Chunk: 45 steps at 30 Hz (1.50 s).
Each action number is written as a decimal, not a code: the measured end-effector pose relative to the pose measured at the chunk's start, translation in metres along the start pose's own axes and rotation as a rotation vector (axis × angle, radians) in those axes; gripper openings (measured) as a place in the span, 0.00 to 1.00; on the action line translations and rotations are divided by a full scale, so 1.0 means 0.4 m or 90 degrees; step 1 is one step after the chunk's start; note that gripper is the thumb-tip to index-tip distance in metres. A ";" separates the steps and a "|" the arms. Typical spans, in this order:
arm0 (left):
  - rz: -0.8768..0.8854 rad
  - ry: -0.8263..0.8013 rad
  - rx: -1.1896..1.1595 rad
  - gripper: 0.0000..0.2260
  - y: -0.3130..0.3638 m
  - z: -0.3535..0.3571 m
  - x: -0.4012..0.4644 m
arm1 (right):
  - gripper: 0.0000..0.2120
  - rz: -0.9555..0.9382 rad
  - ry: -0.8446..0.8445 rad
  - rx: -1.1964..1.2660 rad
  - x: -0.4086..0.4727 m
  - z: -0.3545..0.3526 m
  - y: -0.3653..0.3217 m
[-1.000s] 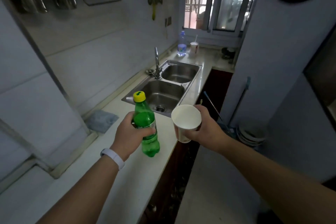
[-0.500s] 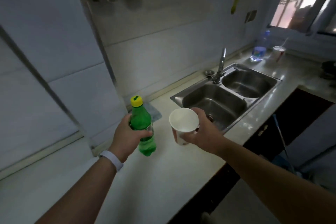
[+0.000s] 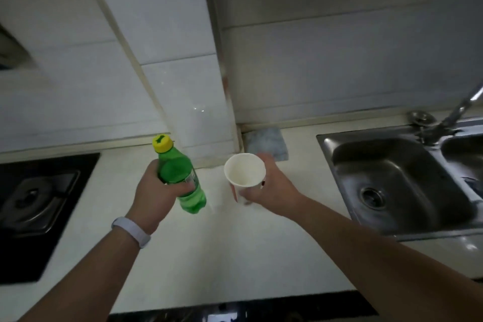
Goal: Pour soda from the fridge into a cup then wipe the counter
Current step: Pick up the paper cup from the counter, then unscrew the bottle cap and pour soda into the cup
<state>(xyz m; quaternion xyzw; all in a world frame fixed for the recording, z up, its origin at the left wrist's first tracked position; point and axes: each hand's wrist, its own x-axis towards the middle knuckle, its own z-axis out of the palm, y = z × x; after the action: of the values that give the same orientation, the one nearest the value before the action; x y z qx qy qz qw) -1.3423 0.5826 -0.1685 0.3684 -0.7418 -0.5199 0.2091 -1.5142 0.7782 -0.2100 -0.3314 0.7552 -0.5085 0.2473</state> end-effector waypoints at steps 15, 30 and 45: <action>-0.065 0.040 -0.034 0.30 -0.161 -0.101 0.014 | 0.40 0.023 -0.067 -0.071 0.078 0.232 0.080; -0.122 0.016 -0.062 0.28 -0.273 -0.131 0.011 | 0.43 0.091 -0.068 -0.131 0.079 0.326 0.173; -0.080 -0.013 -0.087 0.31 -0.163 -0.186 0.015 | 0.38 0.074 -0.109 -0.261 0.063 0.161 -0.016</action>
<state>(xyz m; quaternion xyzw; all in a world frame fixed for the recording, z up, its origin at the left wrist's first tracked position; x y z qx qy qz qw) -1.2730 0.5200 -0.2016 0.3935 -0.6821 -0.5852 0.1934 -1.4834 0.7188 -0.2280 -0.3728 0.8369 -0.2992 0.2667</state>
